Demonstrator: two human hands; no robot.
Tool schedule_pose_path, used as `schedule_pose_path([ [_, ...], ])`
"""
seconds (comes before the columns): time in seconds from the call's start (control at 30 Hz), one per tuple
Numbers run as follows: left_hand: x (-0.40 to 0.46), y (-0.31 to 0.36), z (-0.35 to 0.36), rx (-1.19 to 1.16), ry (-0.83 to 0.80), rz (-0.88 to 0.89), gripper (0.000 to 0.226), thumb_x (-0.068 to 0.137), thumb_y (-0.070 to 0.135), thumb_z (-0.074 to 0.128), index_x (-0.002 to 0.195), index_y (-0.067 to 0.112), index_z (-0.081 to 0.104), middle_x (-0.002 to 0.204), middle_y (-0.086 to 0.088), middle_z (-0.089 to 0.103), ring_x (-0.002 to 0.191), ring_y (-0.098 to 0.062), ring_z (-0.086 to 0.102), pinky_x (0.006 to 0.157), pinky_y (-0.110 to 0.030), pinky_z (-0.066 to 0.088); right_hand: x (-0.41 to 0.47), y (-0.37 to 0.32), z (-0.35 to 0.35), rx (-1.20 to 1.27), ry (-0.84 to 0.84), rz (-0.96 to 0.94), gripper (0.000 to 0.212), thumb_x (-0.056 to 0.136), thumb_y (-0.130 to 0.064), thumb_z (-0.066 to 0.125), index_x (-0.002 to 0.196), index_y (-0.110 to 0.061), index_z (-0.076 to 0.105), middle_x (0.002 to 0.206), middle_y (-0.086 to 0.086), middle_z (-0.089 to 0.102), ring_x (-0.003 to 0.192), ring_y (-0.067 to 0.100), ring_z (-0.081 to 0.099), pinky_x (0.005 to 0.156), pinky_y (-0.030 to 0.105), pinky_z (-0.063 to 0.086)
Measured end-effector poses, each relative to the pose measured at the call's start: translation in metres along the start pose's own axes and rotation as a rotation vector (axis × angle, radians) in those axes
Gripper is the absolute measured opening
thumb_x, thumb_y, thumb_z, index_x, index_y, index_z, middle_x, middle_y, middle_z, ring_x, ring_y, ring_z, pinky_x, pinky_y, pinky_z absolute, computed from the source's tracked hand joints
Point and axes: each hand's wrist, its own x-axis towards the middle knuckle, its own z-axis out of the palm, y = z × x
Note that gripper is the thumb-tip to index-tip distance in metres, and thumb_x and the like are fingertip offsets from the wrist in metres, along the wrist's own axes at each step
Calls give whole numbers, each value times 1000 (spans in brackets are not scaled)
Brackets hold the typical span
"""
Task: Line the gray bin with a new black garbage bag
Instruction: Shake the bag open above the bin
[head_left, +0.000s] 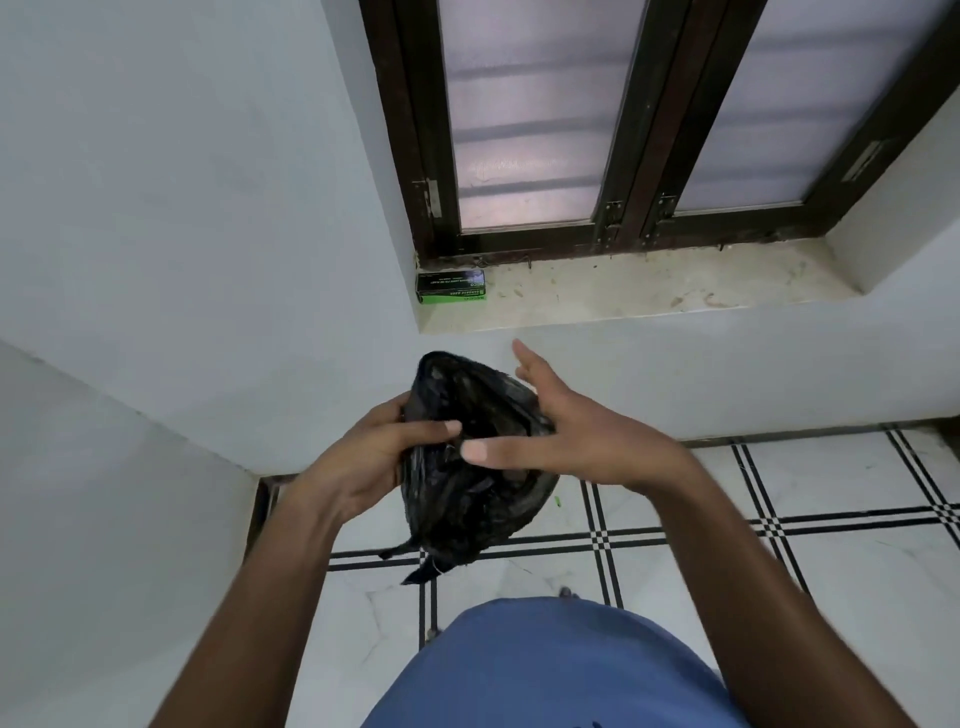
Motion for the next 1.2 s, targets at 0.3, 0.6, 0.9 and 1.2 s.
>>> schedule_pose_path([
  [0.3, -11, 5, -10, 302, 219, 12, 48, 83, 10, 91, 125, 21, 71, 113, -3, 83, 98, -22, 81, 78, -32, 61, 20, 37, -9, 439, 288, 27, 37, 118, -34, 51, 110, -7, 75, 100, 10, 74, 91, 24, 69, 79, 38, 59],
  [0.6, -31, 22, -32, -321, 124, -7, 32, 109, 7, 44, 120, -6, 70, 119, -24, 78, 111, -37, 79, 93, -51, 65, 2, 52, -35, 321, 208, 95, 50, 99, -54, 78, 109, -5, 83, 101, 11, 86, 100, 31, 83, 94, 39, 64],
  [0.9, -39, 22, -5, 217, 46, -21, 32, 95, 35, 78, 121, 17, 82, 112, -8, 84, 99, -28, 82, 80, -38, 64, -5, 71, -45, 721, 244, 47, 66, 103, -55, 70, 139, 0, 72, 133, 18, 76, 134, 45, 69, 114, 60, 55],
  [1.2, -1, -15, -27, 963, 366, -27, 31, 72, 21, 85, 102, 17, 77, 95, -4, 80, 91, -23, 75, 75, -33, 59, 3, 62, -40, 644, 146, -51, 68, 90, -43, 89, 143, -8, 64, 141, 20, 74, 123, 35, 76, 106, 49, 63],
])
